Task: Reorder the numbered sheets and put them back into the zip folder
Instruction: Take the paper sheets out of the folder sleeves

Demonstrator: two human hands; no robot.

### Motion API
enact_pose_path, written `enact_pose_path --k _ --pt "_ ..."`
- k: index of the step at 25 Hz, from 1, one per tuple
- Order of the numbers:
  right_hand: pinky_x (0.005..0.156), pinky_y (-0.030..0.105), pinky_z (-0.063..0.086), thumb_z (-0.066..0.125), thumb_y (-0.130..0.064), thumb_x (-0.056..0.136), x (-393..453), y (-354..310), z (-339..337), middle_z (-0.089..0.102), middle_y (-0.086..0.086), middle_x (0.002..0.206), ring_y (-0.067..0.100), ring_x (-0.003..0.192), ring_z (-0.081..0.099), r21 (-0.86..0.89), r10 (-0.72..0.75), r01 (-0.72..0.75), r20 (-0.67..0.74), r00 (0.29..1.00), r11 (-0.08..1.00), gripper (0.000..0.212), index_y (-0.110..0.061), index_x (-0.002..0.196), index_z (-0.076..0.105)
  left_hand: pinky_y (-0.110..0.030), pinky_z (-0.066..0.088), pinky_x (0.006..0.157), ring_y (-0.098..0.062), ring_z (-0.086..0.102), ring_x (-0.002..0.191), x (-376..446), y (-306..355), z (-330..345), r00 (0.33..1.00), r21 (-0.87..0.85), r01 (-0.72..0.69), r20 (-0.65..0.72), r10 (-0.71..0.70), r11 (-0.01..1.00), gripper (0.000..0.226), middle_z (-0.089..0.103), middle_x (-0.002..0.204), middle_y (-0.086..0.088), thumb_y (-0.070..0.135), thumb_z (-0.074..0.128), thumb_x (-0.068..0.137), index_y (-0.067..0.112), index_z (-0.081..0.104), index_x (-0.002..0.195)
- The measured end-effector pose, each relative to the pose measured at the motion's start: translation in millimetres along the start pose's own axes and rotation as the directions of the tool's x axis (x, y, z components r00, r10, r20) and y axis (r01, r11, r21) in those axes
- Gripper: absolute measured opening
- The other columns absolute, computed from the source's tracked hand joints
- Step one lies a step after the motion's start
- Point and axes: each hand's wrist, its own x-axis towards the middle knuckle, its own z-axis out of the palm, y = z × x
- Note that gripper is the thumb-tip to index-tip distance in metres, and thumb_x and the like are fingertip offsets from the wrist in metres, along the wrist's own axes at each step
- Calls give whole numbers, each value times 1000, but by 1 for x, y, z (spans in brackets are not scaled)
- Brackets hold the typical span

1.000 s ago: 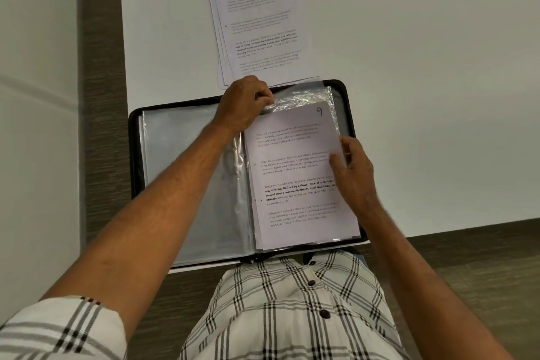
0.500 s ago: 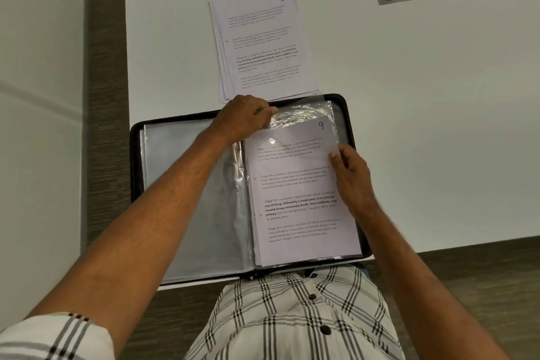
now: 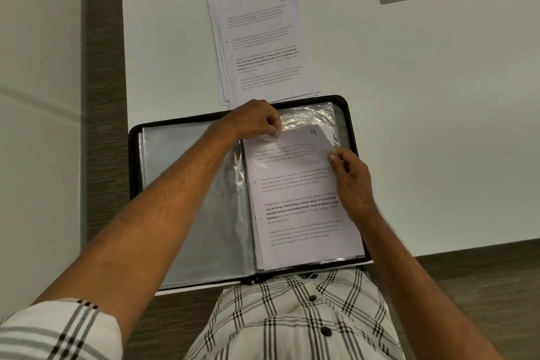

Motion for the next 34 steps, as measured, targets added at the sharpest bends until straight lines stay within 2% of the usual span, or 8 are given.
enact_pose_path --k 6,11,16,19,22,26,30,34 --pt "77 34 65 55 -31 109 5 8 -5 74 -1 110 18 94 76 -29 34 -33 21 999 999 20 -19 121 66 -41 32 99 -10 59 92 8 -1 -12 959 146 -45 -272 83 988 4 67 95 12 28 70 92 24 72 90" --pt "75 30 64 58 -29 108 3 12 -5 75 -4 110 14 92 76 -47 92 -90 40 995 995 15 -21 118 65 -34 23 93 -11 59 95 23 3 -44 860 95 -39 -503 82 995 8 66 96 13 29 60 98 24 66 95" --pt "66 19 55 58 -25 108 9 13 -6 72 -5 94 2 76 70 -110 142 -139 19 990 984 12 -17 102 65 -45 46 103 -8 63 94 41 12 -92 737 -148 -95 -675 -30 984 7 66 89 19 39 65 90 34 66 85" --pt "66 23 54 58 -24 108 12 13 -6 73 -5 84 5 70 69 -93 161 -159 18 987 983 20 -16 91 64 -36 51 103 -8 57 113 38 10 -97 739 -382 -254 -669 -76 888 10 61 118 14 33 76 87 31 75 97" --pt "65 23 54 59 -22 107 12 12 -8 72 -11 78 4 68 68 -67 176 -173 29 984 983 19 -15 92 67 -32 49 102 -17 48 132 28 -9 -78 770 -616 -224 -586 -250 755 44 46 145 6 28 76 90 33 60 130" --pt "66 25 53 60 -16 106 13 10 -9 70 -6 76 5 66 65 -25 189 -189 26 982 982 16 -15 93 70 -38 61 88 -27 69 110 8 -39 -40 857 -840 -96 -343 -386 534 50 65 124 -6 12 71 94 17 51 139" --pt "72 35 60 61 -18 106 13 11 -10 74 2 84 14 74 68 -29 183 -182 25 983 983 13 -17 99 73 -36 64 79 -30 75 97 0 -43 -17 866 -685 -13 -372 -334 729 14 76 101 -12 11 69 97 -1 70 103" --pt "80 36 60 66 -17 102 15 11 -9 77 0 88 14 77 68 15 203 -203 22 979 979 14 -23 113 73 -33 63 65 -20 73 76 25 -46 -42 737 -608 -30 -550 -394 793 20 73 83 -5 18 71 95 8 64 78"
